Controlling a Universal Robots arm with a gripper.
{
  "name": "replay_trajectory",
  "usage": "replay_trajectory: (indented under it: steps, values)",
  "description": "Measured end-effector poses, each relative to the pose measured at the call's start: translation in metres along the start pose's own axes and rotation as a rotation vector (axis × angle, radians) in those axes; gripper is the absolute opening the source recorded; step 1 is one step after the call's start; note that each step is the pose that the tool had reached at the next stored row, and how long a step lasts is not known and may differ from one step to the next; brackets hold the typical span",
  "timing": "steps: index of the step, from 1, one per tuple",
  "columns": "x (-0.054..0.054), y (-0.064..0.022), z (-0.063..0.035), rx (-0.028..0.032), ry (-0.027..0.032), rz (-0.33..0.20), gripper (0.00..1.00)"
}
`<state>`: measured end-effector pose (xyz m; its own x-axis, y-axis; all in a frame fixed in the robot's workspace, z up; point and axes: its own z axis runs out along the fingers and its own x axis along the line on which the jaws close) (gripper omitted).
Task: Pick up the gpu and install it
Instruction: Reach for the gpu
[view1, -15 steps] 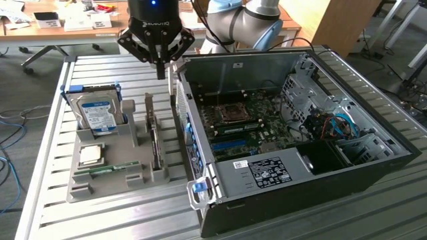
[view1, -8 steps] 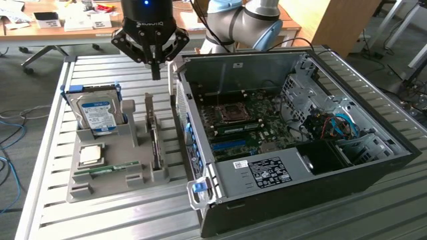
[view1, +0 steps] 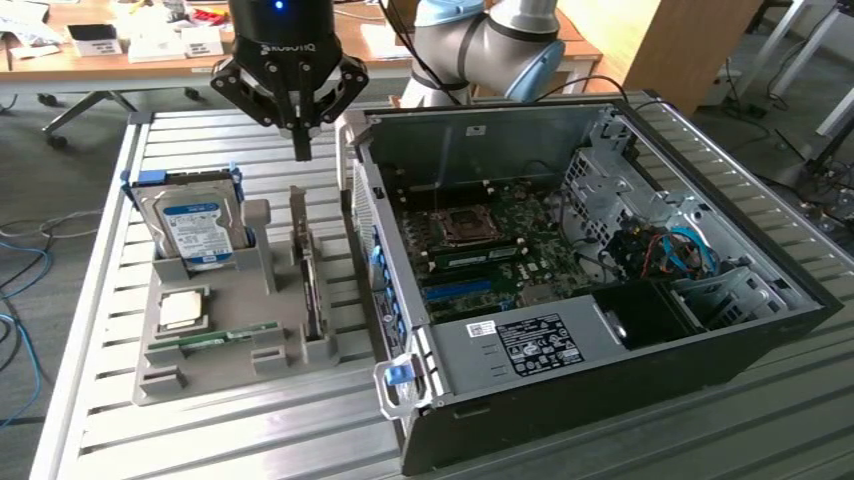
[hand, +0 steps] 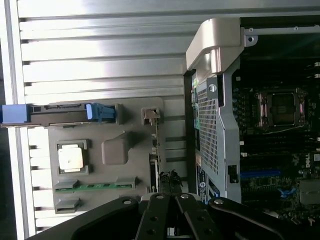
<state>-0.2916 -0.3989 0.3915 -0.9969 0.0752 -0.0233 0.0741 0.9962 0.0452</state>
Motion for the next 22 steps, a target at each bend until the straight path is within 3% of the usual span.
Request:
replay_trajectory:
  steps: [22]
  values:
    - [0.013, -0.001, -0.0002, 0.0001, 0.0, 0.0, 0.11]
